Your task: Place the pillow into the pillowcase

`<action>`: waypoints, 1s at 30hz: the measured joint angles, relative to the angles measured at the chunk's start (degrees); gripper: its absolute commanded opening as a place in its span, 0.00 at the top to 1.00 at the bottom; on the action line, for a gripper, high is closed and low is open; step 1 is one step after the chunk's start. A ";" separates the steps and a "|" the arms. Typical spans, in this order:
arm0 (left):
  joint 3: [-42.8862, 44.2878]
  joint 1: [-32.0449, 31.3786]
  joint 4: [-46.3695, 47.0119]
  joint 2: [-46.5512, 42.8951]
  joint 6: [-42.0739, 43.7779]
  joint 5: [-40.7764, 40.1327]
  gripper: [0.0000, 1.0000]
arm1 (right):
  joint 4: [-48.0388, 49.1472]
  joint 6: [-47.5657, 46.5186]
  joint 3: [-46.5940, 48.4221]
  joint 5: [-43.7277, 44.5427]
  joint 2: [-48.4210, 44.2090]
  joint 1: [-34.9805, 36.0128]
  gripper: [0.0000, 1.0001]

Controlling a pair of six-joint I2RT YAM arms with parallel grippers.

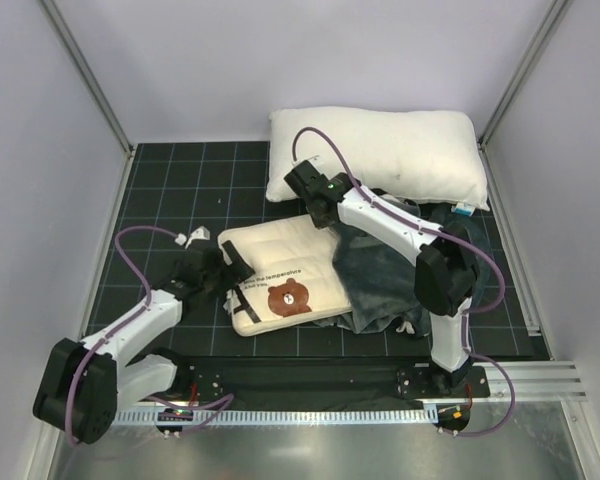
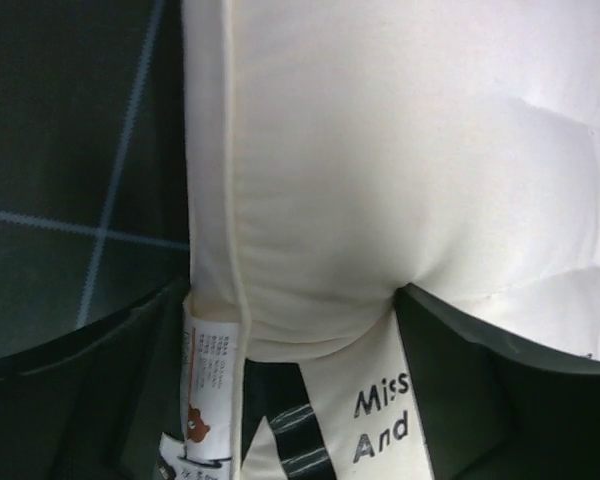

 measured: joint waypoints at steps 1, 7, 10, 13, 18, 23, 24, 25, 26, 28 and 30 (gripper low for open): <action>-0.11 0.11 1.53 0.85 0.11 0.96 0.37 | -0.04 -0.02 0.02 -0.17 0.20 0.02 0.95; -0.17 0.70 13.29 6.86 1.11 9.31 1.00 | -0.17 -0.20 1.55 -1.75 1.68 0.48 0.96; -0.17 0.48 17.42 7.26 2.69 12.72 1.00 | -1.44 -0.39 4.44 -1.86 3.82 1.16 0.96; -0.07 -0.92 16.85 4.33 4.15 13.57 1.00 | -3.80 -0.72 7.67 -2.12 5.44 1.79 0.96; 4.70 -4.87 8.35 -8.37 5.68 14.75 1.00 | -6.58 -1.05 11.78 -6.10 4.57 2.32 0.96; 17.75 -6.60 1.25 -17.68 5.66 17.79 1.00 | -6.36 -0.52 11.91 -16.37 -0.42 2.51 0.96; 19.54 -6.75 1.09 -18.53 5.62 18.21 1.00 | -6.01 -0.28 11.93 -19.12 -1.81 2.62 0.96; 21.38 -6.95 0.92 -19.56 5.60 18.62 1.00 | -5.49 0.04 11.98 -21.75 -3.34 2.73 0.95; 22.67 -7.08 0.68 -20.41 5.57 18.95 1.00 | -4.87 0.37 12.02 -24.33 -4.83 2.91 0.96; 24.22 -7.23 0.04 -21.88 5.60 19.54 1.00 | -4.07 1.27 12.11 -28.94 -7.61 3.19 0.96; 25.35 -7.34 -1.07 -23.32 5.64 19.89 1.00 | -3.30 2.25 12.11 -32.85 -9.99 3.45 0.95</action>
